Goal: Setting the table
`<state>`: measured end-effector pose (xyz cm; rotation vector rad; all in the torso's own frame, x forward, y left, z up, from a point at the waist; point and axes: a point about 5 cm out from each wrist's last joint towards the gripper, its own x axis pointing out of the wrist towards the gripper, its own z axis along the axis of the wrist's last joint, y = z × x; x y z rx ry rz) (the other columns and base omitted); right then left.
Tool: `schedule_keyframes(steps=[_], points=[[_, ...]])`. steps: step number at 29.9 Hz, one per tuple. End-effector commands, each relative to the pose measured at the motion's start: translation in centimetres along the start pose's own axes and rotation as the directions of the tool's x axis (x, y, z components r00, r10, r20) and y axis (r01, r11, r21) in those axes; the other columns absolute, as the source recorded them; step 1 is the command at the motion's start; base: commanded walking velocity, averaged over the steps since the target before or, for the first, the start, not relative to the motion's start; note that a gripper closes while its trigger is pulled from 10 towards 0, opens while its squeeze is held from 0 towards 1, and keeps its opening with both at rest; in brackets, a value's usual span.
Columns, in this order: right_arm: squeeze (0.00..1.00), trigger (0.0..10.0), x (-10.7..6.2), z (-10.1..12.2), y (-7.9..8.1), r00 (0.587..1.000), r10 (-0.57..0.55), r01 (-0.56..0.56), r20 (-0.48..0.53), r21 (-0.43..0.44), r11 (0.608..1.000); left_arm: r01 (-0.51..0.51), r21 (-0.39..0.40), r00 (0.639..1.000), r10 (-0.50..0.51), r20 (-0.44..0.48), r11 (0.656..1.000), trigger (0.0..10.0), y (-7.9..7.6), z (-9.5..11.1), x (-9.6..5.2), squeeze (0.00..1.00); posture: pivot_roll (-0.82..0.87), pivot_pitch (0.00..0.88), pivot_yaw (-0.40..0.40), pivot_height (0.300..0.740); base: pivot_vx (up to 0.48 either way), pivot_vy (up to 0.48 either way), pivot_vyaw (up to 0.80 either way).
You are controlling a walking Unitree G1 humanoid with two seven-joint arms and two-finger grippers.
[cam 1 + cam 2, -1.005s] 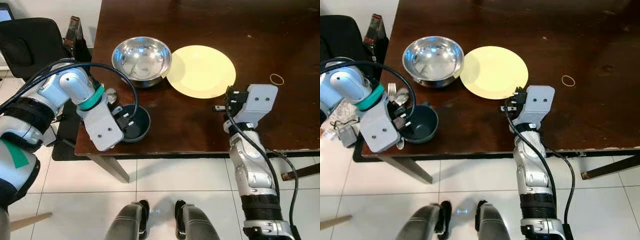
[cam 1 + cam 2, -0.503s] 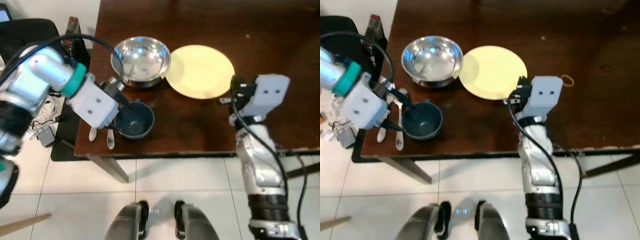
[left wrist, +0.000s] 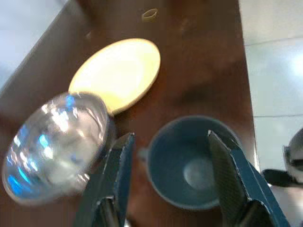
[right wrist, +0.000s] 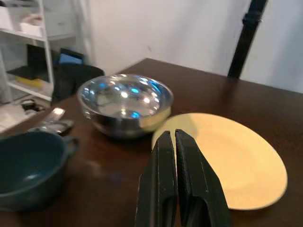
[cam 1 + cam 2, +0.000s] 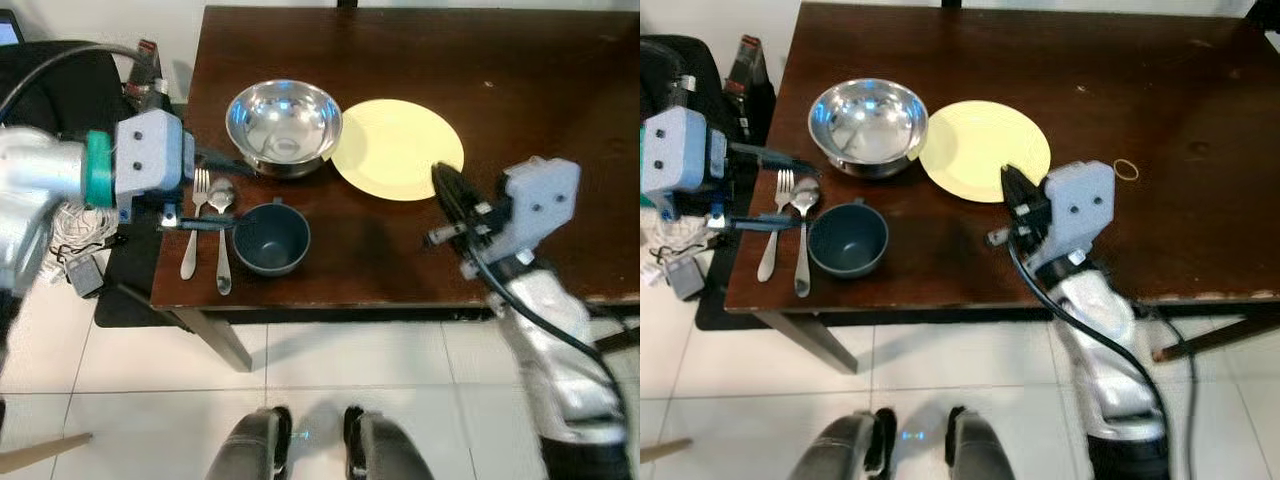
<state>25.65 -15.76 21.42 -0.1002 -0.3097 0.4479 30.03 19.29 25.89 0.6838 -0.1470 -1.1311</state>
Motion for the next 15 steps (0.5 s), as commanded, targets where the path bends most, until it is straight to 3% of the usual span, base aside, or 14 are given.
schedule_keyframes(steps=[1, 3, 8, 10, 11, 13, 15], points=[[0.00, 10.0, -0.5, 0.5, 0.5, 0.999, 0.051, -0.051, 0.000, 0.025, 0.998, -0.021, 0.001, 0.999, 0.021, -0.024, 1.000, 10.0, -0.4, 0.1, -0.2, 0.00, 0.07, 0.077, 0.039, 0.740, 0.000, 0.000, 0.00], [0.00, 10.0, -1.1, 0.8, 1.0, 0.992, 0.127, -0.127, -0.018, 0.013, 0.992, -0.062, -0.012, 0.996, 0.061, -0.066, 0.998, 10.0, -1.1, -0.4, -0.4, 0.00, 0.07, 0.076, 0.038, 0.740, 0.000, 0.000, 0.00], [0.00, 10.0, -1.2, 1.0, 1.0, 0.993, 0.113, -0.113, -0.021, 0.005, 0.994, -0.195, -0.054, 0.978, 0.190, -0.088, 0.979, 10.0, -0.7, -0.6, -0.2, 0.00, 0.06, 0.068, 0.044, 0.740, 0.000, 0.000, 0.00], [0.00, 10.0, -0.8, 1.0, 0.2, 0.999, -0.047, 0.046, 0.015, 0.070, 0.997, -0.362, -0.105, 0.930, 0.353, -0.099, 0.926, 10.0, -0.8, -1.1, 0.4, 0.00, 0.06, 0.060, 0.043, 0.740, 0.000, 0.000, 0.00], [0.00, 10.0, -0.8, 1.0, 0.2, 0.999, -0.047, 0.046, 0.015, 0.070, 0.997, -0.362, -0.105, 0.930, 0.353, -0.099, 0.926, 10.0, -0.8, -1.1, 0.4, 0.00, 0.06, 0.060, 0.043, 0.740, 0.000, 0.000, 0.00], [0.00, 10.0, 0.0, 0.3, -0.8, 0.966, -0.258, 0.253, 0.018, 0.140, 0.957, -0.544, -0.248, 0.839, 0.527, -0.139, 0.802, 10.0, -2.1, -2.2, 1.7, 0.00, 0.07, 0.057, 0.038, 0.740, 0.000, 0.000, 0.00], [0.00, 10.0, 0.0, 0.3, -0.8, 0.966, -0.258, 0.253, 0.018, 0.140, 0.957, -0.544, -0.248, 0.839, 0.527, -0.139, 0.802, 10.0, -2.1, -2.2, 1.7, 0.00, 0.07, 0.057, 0.038, 0.740, 0.000, 0.000, 0.00]])
